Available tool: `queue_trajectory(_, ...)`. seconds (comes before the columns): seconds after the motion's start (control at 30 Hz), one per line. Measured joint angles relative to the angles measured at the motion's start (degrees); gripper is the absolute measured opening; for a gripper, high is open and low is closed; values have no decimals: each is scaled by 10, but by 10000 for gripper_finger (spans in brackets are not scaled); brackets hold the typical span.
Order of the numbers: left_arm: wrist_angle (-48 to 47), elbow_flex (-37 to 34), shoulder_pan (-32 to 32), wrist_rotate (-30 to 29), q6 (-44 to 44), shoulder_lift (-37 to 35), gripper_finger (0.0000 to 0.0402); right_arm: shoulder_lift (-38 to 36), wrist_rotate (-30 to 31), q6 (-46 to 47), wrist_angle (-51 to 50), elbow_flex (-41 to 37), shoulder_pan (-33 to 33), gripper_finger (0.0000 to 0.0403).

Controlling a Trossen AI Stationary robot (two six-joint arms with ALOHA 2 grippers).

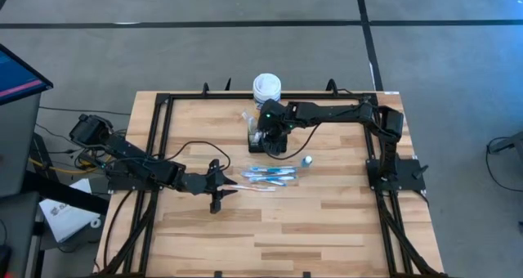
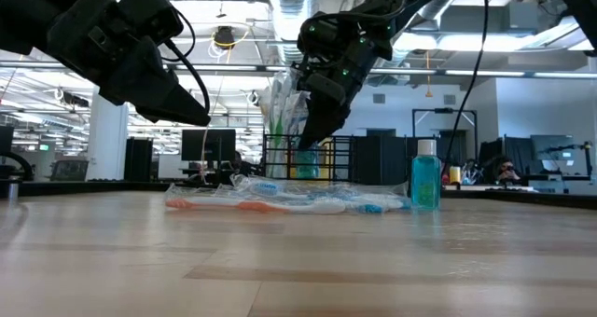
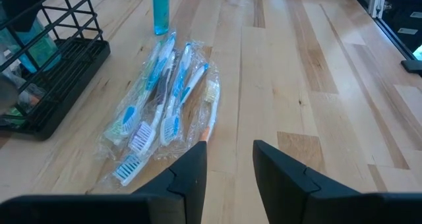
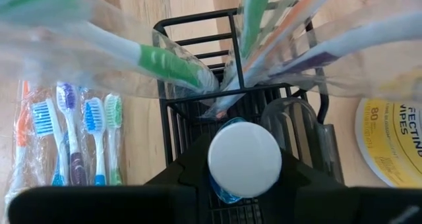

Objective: Pick & Place toothbrushing station
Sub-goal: Put the blue mouthwash bottle into the black wire organizer

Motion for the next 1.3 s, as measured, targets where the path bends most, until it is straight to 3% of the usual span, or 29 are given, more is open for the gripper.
queue_trajectory(0.23, 0, 0, 0, 0, 0, 0, 118, -1, 0, 0, -1, 0, 0, 116)
queue_trajectory(0.5, 0, 0, 0, 0, 0, 0, 118, -1, -9, -2, 0, 0, -1, 100)
queue_trajectory(0.8, 0, 0, 0, 0, 0, 0, 118, -1, -13, 0, 0, 0, -3, 122)
queue_trajectory(1.3, 0, 0, 0, 0, 4, 0, 118, 0, -21, 0, -39, 24, -4, 113)
